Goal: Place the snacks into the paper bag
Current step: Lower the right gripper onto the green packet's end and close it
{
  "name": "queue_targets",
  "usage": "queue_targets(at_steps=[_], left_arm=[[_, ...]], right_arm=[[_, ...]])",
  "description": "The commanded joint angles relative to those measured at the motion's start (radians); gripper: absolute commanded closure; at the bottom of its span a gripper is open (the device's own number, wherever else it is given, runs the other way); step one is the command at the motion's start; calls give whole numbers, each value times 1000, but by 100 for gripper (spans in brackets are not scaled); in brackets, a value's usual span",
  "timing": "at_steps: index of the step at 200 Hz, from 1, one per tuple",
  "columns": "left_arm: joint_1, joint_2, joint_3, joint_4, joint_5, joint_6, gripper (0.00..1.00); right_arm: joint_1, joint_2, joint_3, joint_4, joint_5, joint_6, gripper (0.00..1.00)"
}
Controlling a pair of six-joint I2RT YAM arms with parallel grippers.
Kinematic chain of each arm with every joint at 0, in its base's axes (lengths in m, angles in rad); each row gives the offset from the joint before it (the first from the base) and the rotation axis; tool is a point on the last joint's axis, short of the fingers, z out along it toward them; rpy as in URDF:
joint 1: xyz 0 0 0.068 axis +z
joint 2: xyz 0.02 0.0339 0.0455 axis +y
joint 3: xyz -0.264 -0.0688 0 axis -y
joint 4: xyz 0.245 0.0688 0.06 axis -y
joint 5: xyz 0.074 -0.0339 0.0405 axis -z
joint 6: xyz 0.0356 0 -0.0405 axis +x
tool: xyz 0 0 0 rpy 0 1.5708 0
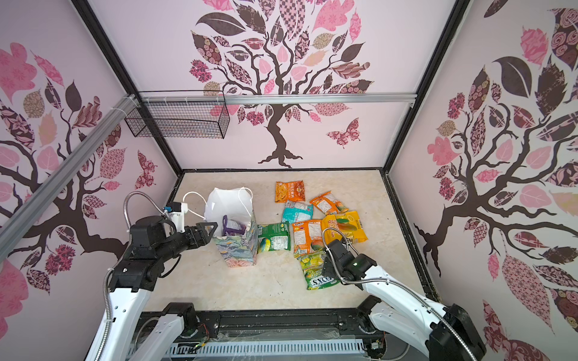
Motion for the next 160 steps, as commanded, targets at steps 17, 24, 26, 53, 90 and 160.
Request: queue_targets(at_steps=[17,24,26,53,90,160], left_arm=[[-4,2,-16,18,11,8,21],[-3,1,-16,19,11,7,21],[-4,1,-16,18,12,7,21],[-4,1,-16,17,10,8,21],[-4,-3,-16,17,9,6,21],[-3,-8,-14,17,8,8,21]], right_arm=[[-2,-18,-5,43,-113,1,27],[-3,-20,-11,54,-146,1,27],[-3,-20,-13,57,-158,0,27],[12,17,-17,85,-275,-7,28],[84,94,38,65,-292,-19,30],[86,11,2,65,-300,-23,39]])
